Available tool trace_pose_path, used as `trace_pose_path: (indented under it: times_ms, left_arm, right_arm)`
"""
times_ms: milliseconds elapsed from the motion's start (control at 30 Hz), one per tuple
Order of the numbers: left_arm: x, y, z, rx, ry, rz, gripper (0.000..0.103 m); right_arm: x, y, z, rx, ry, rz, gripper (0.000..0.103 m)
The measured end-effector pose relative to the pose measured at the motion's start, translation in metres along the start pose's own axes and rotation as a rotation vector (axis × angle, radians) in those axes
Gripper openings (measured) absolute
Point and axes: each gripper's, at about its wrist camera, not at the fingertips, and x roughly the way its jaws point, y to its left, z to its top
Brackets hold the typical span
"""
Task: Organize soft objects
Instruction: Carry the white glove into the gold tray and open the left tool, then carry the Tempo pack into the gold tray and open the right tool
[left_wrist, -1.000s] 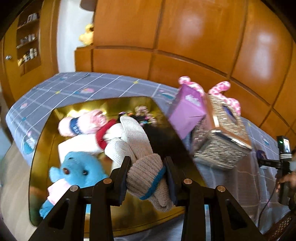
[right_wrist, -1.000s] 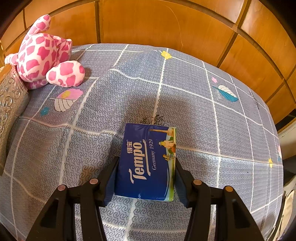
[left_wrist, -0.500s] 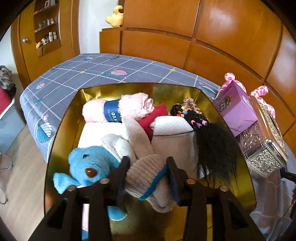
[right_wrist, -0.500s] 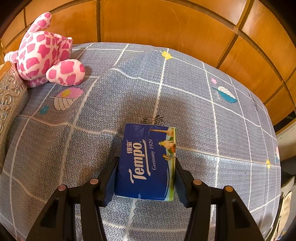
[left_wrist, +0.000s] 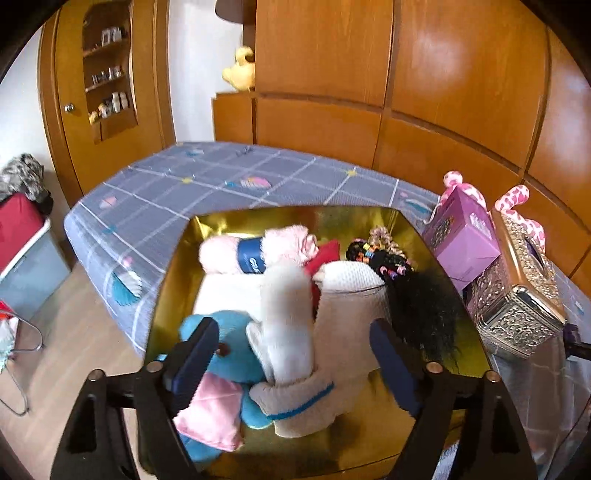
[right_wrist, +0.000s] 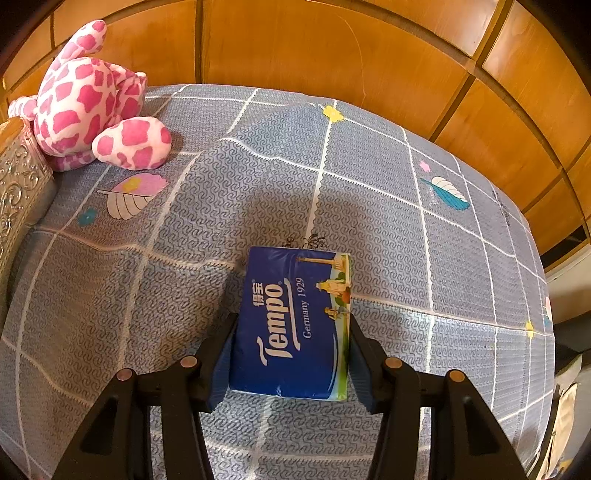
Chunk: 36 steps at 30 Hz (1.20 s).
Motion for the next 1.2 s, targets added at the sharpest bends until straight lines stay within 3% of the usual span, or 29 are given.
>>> trace_pose_path:
  times_ms: [200, 467, 800, 1067, 1200]
  left_arm:
    - [-0.015, 0.004, 0.001, 0.01, -0.021, -0.008, 0.087]
    - [-0.024, 0.004, 0.001, 0.027, -0.032, -0.023, 0.087]
    - [-0.027, 0.006, 0.002, 0.011, -0.042, -0.035, 0.087]
    - [-0.03, 0.009, 0.005, 0.001, -0.056, -0.036, 0.087]
    - [-0.03, 0.011, 0.005, -0.003, -0.059, -0.03, 0.087]
  right_arm:
    - [-0.006, 0.001, 0.003, 0.018, -0.013, 0.007, 0.054]
    - [-0.038, 0.022, 0.015, 0.026, -0.108, 0.065, 0.054]
    - [-0.095, 0.087, 0.052, -0.087, -0.237, 0.148, 0.054]
    - [-0.146, 0.153, 0.096, -0.176, -0.361, 0.201, 0.054]
    - [-0.167, 0.194, 0.101, -0.23, -0.399, 0.245, 0.054]
